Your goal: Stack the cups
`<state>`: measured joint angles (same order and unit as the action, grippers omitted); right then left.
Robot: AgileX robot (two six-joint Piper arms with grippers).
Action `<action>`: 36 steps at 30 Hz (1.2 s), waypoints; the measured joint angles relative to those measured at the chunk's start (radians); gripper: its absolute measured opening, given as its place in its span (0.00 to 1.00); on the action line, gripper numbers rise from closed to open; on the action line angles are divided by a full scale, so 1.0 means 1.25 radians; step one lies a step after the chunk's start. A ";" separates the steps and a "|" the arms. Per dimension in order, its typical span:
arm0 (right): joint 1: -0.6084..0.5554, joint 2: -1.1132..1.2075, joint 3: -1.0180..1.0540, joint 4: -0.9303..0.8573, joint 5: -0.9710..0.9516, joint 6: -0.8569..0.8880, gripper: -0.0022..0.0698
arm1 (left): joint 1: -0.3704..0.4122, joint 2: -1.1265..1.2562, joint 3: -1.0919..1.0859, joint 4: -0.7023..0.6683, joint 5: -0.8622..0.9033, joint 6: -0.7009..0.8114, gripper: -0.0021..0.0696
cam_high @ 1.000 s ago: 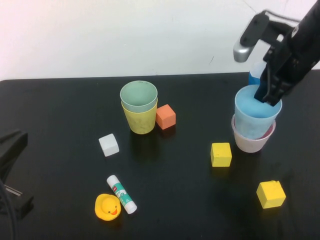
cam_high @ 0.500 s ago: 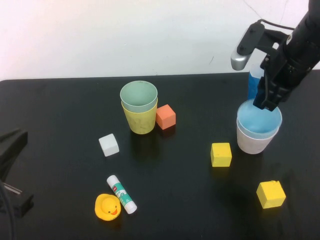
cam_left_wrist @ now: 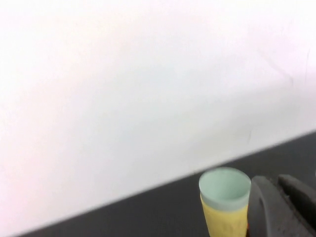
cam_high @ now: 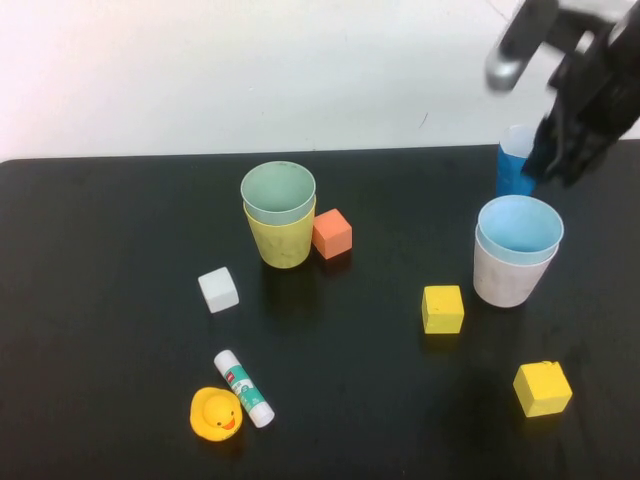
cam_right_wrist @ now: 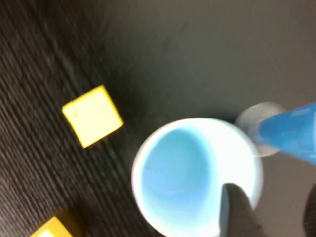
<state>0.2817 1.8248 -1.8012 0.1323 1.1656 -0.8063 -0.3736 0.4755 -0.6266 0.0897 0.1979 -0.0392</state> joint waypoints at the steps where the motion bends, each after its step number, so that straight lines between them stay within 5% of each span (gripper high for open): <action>1: 0.000 -0.019 -0.007 0.000 0.001 0.004 0.41 | 0.000 -0.020 0.000 0.002 0.000 0.000 0.03; 6: 0.000 -0.148 -0.014 0.033 0.000 0.015 0.13 | 0.000 -0.123 0.066 0.000 -0.002 0.000 0.03; 9: 0.000 -0.219 0.032 0.079 -0.034 0.003 0.07 | 0.000 -0.192 0.135 0.000 -0.026 0.000 0.03; 27: 0.000 -0.759 0.897 0.290 -0.487 -0.218 0.04 | 0.000 -0.347 0.320 0.000 -0.002 0.001 0.03; 36: 0.000 -0.956 1.091 0.319 -0.525 -0.222 0.04 | 0.000 -0.347 0.320 0.000 0.027 0.001 0.03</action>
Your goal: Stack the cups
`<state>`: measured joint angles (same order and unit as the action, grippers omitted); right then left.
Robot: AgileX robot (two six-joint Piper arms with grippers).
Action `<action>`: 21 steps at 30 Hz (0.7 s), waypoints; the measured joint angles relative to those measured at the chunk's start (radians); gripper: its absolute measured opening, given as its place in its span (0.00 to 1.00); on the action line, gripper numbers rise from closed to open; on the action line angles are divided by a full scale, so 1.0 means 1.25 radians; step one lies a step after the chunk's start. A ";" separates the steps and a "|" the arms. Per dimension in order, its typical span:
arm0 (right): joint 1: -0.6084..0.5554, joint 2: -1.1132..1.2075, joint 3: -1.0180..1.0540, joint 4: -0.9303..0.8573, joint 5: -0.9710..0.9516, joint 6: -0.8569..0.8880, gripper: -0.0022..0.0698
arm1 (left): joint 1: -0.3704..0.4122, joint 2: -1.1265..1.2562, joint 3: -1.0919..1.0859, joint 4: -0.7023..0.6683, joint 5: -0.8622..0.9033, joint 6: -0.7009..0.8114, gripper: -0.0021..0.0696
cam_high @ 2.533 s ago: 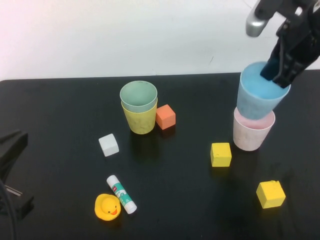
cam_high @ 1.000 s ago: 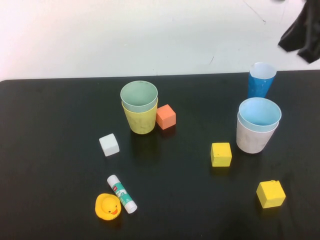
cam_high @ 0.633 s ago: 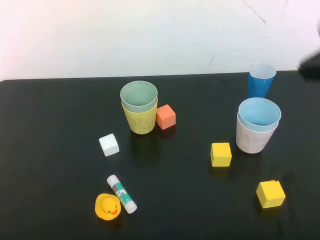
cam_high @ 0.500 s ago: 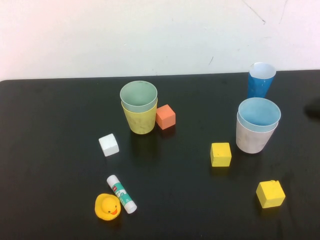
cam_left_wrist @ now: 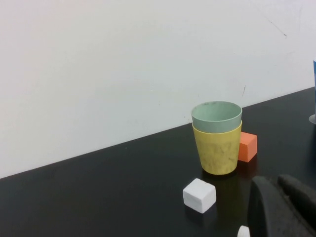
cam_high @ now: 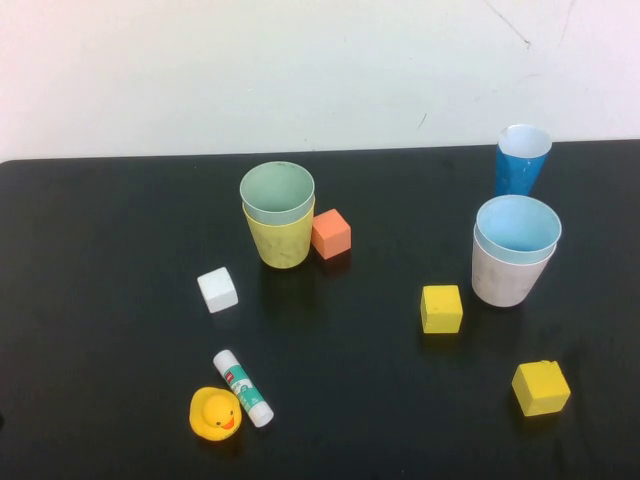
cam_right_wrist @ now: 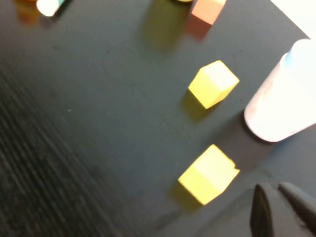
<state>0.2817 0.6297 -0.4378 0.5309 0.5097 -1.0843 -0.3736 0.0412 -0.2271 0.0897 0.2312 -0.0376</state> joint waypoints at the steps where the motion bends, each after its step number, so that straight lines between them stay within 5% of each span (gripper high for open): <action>1: 0.000 -0.017 0.012 0.004 0.002 0.000 0.04 | 0.000 0.000 0.000 0.000 0.000 0.000 0.03; 21: 0.000 -0.055 0.036 0.032 0.188 0.000 0.03 | 0.000 0.000 0.006 -0.002 0.004 0.000 0.03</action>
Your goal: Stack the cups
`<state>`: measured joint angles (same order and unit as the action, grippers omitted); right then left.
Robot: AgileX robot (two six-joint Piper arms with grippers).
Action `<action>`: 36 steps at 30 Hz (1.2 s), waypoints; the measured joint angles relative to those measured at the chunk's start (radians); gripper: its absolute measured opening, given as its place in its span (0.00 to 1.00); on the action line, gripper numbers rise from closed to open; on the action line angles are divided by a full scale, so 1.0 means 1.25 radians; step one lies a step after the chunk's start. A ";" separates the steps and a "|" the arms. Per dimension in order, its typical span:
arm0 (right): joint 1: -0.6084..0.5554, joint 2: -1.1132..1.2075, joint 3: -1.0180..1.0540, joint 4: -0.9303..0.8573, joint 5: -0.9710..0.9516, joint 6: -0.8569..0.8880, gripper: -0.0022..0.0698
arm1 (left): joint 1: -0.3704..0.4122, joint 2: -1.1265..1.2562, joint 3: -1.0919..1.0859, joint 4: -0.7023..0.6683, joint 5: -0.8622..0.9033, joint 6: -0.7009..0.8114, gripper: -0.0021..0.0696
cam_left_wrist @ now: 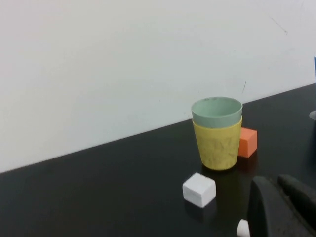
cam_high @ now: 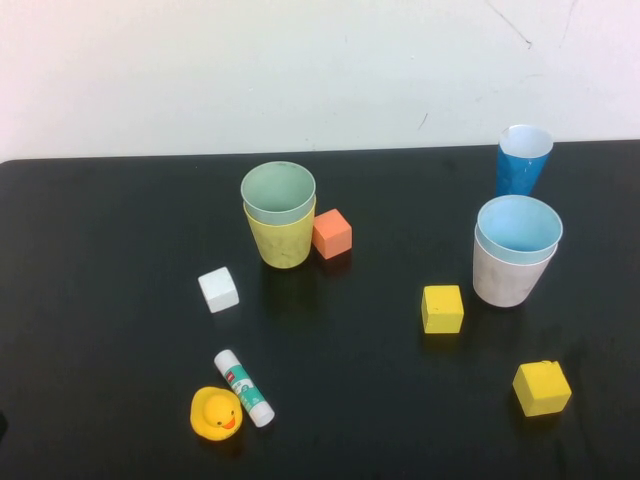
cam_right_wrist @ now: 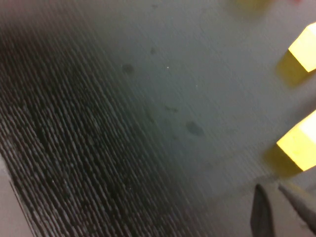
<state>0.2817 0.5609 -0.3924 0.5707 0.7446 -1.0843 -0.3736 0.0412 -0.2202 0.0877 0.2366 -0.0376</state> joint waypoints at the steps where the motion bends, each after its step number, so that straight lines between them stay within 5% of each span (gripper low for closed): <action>1: 0.000 0.000 0.000 0.000 0.000 0.000 0.03 | 0.002 0.000 0.004 0.000 0.000 0.000 0.03; 16: 0.000 0.000 0.000 0.002 0.003 0.000 0.03 | 0.245 -0.018 0.157 -0.042 0.052 -0.065 0.03; 36: 0.000 0.000 0.000 0.005 0.013 0.000 0.03 | 0.262 -0.043 0.188 -0.070 0.065 0.030 0.03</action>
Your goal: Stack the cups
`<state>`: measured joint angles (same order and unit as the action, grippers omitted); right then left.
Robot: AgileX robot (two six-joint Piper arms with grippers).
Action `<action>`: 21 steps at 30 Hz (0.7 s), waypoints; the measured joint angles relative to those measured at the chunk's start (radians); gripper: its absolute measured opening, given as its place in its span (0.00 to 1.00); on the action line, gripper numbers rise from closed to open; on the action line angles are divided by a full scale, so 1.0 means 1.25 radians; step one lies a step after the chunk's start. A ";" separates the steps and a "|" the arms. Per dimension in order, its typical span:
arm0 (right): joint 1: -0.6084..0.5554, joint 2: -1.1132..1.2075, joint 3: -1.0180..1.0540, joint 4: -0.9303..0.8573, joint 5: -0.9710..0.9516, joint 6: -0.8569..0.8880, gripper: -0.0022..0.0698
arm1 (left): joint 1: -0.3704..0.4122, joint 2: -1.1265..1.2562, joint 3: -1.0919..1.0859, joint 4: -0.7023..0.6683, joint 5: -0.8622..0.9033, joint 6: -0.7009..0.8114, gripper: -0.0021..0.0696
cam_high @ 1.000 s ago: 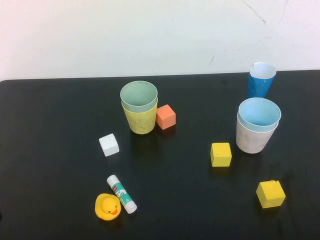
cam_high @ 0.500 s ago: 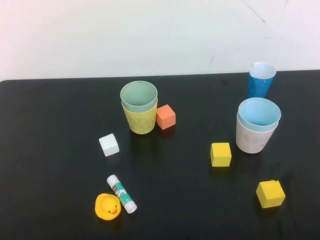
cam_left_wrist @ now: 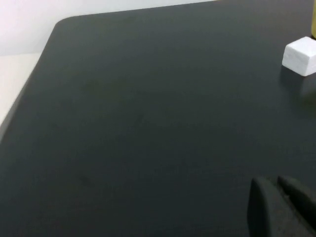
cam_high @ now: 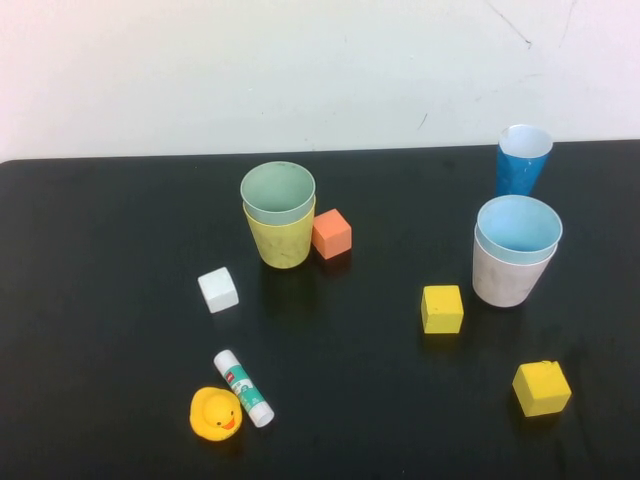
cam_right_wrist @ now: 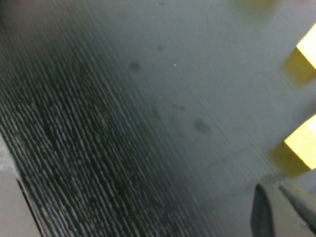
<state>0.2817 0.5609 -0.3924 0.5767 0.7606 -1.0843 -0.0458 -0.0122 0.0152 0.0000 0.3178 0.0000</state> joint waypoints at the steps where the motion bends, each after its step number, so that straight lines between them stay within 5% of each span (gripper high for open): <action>1: 0.000 0.000 0.000 0.000 0.000 0.000 0.03 | 0.000 0.000 0.000 0.000 0.000 0.005 0.03; 14: 0.002 -0.001 0.000 0.000 0.002 0.000 0.03 | 0.000 0.000 0.000 -0.005 0.001 0.010 0.03; 21: -0.043 -0.059 0.017 -0.021 -0.048 -0.126 0.03 | 0.000 0.000 0.000 -0.005 0.001 0.010 0.03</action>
<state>0.2284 0.4875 -0.3714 0.5503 0.7010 -1.2415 -0.0458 -0.0122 0.0152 -0.0068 0.3195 0.0130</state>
